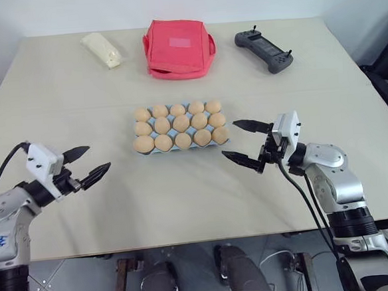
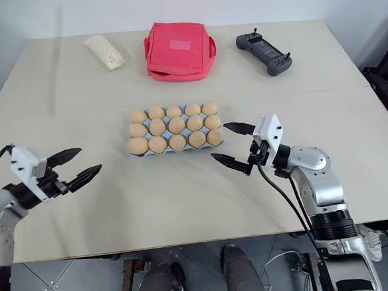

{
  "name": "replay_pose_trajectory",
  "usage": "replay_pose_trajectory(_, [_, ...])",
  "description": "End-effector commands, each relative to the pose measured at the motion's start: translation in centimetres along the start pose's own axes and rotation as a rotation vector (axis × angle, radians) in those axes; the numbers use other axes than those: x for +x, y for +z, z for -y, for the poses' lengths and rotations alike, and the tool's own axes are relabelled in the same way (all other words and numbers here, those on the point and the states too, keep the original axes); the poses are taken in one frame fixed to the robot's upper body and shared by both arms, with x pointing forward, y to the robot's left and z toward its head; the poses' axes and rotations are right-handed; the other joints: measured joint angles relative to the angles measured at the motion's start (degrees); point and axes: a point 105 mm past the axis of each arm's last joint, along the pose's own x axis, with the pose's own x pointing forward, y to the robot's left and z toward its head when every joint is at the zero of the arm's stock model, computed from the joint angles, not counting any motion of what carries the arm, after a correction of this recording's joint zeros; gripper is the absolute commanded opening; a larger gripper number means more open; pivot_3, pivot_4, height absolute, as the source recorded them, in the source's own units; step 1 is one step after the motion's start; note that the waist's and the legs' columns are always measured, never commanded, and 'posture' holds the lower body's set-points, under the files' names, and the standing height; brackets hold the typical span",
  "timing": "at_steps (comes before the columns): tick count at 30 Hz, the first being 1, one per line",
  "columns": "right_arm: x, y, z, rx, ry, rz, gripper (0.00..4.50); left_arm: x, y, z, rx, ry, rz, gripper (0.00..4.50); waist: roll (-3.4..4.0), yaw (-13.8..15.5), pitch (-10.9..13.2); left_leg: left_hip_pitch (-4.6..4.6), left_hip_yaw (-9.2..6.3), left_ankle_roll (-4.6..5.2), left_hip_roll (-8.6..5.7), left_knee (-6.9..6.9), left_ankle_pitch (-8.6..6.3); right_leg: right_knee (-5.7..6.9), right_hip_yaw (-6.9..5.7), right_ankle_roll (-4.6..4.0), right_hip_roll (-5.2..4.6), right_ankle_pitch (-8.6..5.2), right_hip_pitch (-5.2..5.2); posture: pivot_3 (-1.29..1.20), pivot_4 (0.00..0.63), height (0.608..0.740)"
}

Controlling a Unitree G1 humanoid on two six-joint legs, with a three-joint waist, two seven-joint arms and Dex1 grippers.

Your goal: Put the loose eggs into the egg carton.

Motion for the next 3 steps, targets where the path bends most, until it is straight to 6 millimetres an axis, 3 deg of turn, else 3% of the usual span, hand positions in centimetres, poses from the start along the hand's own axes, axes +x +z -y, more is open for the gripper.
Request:
replay_pose_trajectory(1, [-1.43,0.25,1.49,-0.015,-0.092,-0.010,4.50,-0.39,1.50,0.22,0.030,0.011,0.051,3.88,0.00,0.0,0.0,0.00,0.00,0.03,-0.01,0.00,-0.01,-0.02,0.00,0.00,-0.01,0.00,0.02,0.00,0.150,0.740])
replay_pose_trajectory(3, [-1.65,0.15,1.68,-0.009,-0.110,-0.016,4.50,-0.41,1.36,0.53,0.025,0.013,0.052,3.88,0.00,0.0,0.0,0.00,0.01,0.04,-0.02,0.00,-0.01,-0.03,0.00,0.00,-0.02,0.00,0.02,0.00,0.150,0.740])
